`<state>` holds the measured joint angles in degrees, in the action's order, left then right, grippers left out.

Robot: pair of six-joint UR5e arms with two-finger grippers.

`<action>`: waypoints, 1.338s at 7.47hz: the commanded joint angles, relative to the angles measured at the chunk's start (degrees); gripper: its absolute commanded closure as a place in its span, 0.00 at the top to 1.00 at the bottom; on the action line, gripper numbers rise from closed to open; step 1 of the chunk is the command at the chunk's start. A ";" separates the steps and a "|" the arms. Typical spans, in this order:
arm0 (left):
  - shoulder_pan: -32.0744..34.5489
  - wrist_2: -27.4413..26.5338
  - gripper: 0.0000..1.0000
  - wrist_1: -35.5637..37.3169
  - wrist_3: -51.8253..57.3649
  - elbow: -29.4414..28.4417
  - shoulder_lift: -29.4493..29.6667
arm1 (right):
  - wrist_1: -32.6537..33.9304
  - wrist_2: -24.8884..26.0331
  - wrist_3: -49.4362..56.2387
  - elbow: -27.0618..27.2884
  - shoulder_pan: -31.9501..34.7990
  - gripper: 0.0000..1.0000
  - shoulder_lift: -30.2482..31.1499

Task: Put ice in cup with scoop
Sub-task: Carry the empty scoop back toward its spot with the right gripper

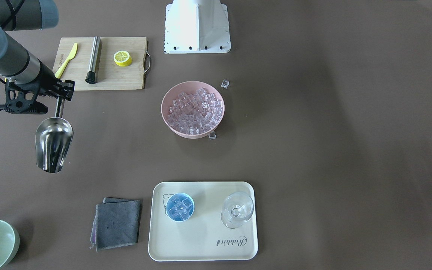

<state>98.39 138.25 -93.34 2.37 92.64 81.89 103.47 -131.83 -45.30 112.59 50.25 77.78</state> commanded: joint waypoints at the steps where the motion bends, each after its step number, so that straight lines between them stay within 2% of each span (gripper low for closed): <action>1: -0.04 0.00 0.98 0.00 0.00 0.00 0.02 | -1.52 -0.09 -1.72 -1.23 -3.22 0.00 0.44; 2: -0.04 0.00 0.98 0.00 0.00 -0.09 0.02 | -1.52 -0.87 -1.72 -1.32 -3.75 0.00 0.97; 4: -0.04 0.00 0.98 0.00 0.00 -0.09 0.02 | -5.71 -1.23 -1.72 -2.62 -4.72 0.00 3.60; 8: -0.31 0.00 0.98 0.00 0.00 -0.17 0.11 | -12.31 -0.88 -8.47 -4.74 -8.76 0.00 3.44; 10: -0.39 0.00 0.98 0.00 0.00 -0.26 0.11 | -12.86 -0.62 -10.59 -4.83 -10.17 0.00 3.08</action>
<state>98.06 138.25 -93.34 2.37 92.43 81.98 91.35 -132.66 -53.99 107.84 41.37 81.09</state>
